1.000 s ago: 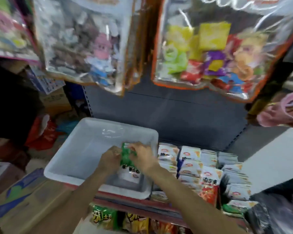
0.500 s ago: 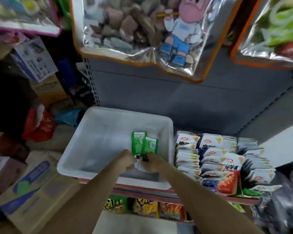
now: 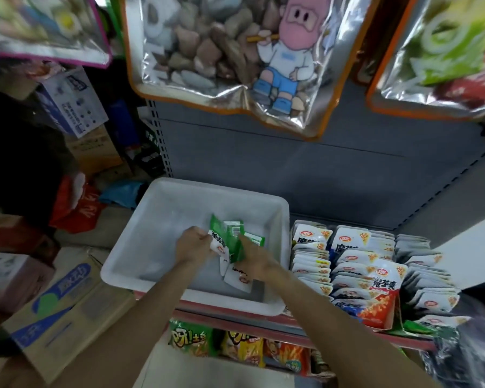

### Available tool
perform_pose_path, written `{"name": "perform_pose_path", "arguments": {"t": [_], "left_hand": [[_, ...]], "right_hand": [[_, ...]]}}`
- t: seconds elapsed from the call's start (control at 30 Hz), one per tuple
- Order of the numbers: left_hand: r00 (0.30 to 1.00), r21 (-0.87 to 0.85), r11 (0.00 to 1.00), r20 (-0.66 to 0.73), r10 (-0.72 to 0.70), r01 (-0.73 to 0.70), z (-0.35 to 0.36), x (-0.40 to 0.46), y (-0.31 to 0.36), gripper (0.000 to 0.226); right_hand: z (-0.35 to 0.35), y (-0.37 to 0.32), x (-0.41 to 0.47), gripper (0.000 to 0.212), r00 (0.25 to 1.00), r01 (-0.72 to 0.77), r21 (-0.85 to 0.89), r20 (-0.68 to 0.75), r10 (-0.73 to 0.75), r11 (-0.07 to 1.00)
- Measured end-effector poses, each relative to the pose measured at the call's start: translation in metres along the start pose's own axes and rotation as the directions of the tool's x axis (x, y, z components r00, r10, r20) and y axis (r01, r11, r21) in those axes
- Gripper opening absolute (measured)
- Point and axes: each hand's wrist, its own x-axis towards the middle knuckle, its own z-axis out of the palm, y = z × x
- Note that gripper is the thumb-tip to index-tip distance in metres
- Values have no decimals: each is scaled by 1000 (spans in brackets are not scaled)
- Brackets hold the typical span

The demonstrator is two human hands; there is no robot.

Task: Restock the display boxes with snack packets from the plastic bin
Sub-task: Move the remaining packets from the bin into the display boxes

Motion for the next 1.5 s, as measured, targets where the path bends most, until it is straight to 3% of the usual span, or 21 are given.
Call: {"name": "perform_pose_path", "arguments": {"t": [0.07, 0.13, 0.23, 0.37, 0.4, 0.53, 0.7, 0.77, 0.87, 1.0, 1.23, 1.37, 1.5], "left_hand": [[1000, -214, 977, -11, 18, -20, -11, -8, 7, 19], [999, -342, 939, 24, 42, -31, -20, -19, 24, 23], [992, -456, 889, 77, 95, -49, -24, -42, 58, 20], [968, -629, 777, 174, 179, -31, -3, -67, 100, 36], [964, -647, 761, 169, 205, -49, 7, -74, 111, 37], [902, -513, 807, 135, 411, -291, 60, -105, 149, 18], [732, -274, 822, 374, 570, -500, 140, -134, 172, 13], [673, -169, 795, 448, 588, -582, 170, -146, 181, 24], [588, 58, 668, 536, 606, -742, 210, -159, 188, 36], [590, 360, 474, 589, 553, -803, 244, -170, 191, 46], [615, 402, 476, 624, 483, -782, 248, -179, 190, 38], [626, 386, 516, 635, 453, -765, 242, -182, 184, 38], [621, 395, 499, 639, 453, -771, 242, -182, 181, 43]], "right_hand": [[-13, -4, -5, 77, 973, 154, -54, -166, -161, 987], [-26, -6, -12, 81, 919, 270, -133, -258, -296, 954], [-52, -5, -32, 61, 862, 360, -144, -326, -388, 922], [-92, 13, -72, 10, 715, 417, -145, -558, -422, 897], [-104, 23, -82, 14, 686, 409, -117, -615, -389, 905], [-152, 78, -124, 43, 626, 412, 75, -748, -222, 908], [-193, 155, -175, 48, 584, 379, 139, -803, -120, 915], [-204, 189, -190, 35, 598, 342, 150, -796, -92, 928], [-216, 231, -199, 16, 642, 311, 209, -766, -43, 927], [-225, 265, -199, 9, 688, 302, 168, -720, -92, 938], [-237, 286, -190, 12, 825, 329, 261, -548, -141, 908], [-237, 293, -177, 16, 930, 202, 315, -360, -80, 927], [-234, 290, -166, 16, 932, 186, 376, -360, -41, 908]]}}
